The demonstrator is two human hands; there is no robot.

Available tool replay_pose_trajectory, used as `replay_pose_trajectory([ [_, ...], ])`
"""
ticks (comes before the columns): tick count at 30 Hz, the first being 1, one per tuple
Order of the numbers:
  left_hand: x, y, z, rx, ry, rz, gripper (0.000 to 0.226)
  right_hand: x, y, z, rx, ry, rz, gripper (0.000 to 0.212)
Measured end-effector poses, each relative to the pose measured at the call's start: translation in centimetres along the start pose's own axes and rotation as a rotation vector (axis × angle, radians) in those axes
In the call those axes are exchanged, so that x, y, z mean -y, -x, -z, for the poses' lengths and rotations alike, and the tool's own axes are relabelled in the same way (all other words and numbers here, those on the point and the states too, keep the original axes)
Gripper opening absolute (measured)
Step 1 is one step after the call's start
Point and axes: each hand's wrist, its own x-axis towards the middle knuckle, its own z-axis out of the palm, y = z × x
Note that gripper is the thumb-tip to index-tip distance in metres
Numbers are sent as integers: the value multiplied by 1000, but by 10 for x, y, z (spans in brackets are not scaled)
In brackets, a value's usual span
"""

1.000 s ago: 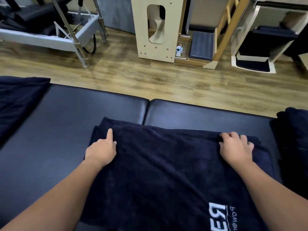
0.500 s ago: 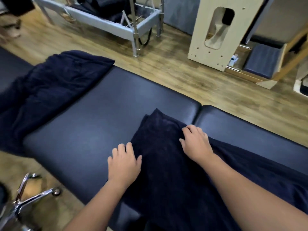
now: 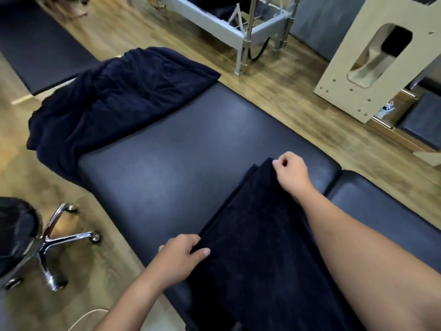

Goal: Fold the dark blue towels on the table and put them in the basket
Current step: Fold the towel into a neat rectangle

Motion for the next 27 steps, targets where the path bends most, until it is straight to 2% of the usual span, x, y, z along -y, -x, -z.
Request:
replay_pose_trajectory([
  [1,2,6,3,26,57,-13,32,4,1,5,-18,-106,2,21],
  [3,9,22,8,60,385,-29,36,11,1,8,-20,-201,17,22],
  [5,16,36,9,-15,413,2,41,15,2,2,58,-106,84,17],
  [7,29,43,0,-105,121,57,46,18,4,-9,213,115,149,14],
  [8,31,44,-4,-167,-37,81,42,20,5,-14,298,220,144,14],
  [10,24,45,-1,-245,-114,97,26,25,7,-20,437,394,115,21],
  [11,23,42,1,-229,-122,113,24,27,6,-21,453,417,116,22],
  [13,30,40,3,-163,-26,109,25,34,2,-26,364,295,195,22],
  [16,45,39,6,-138,389,157,34,50,-1,-36,187,49,281,24],
  [18,49,39,7,-157,382,174,35,56,-4,-42,214,64,217,27],
  [21,52,39,9,-151,377,141,27,58,-7,-49,330,392,135,22],
  [22,52,39,11,-144,378,132,23,58,-8,-50,346,423,121,22],
  [24,51,40,15,-129,407,118,18,61,-11,-53,372,307,118,24],
  [27,50,42,21,-83,440,119,15,66,-13,-53,269,29,111,35],
])
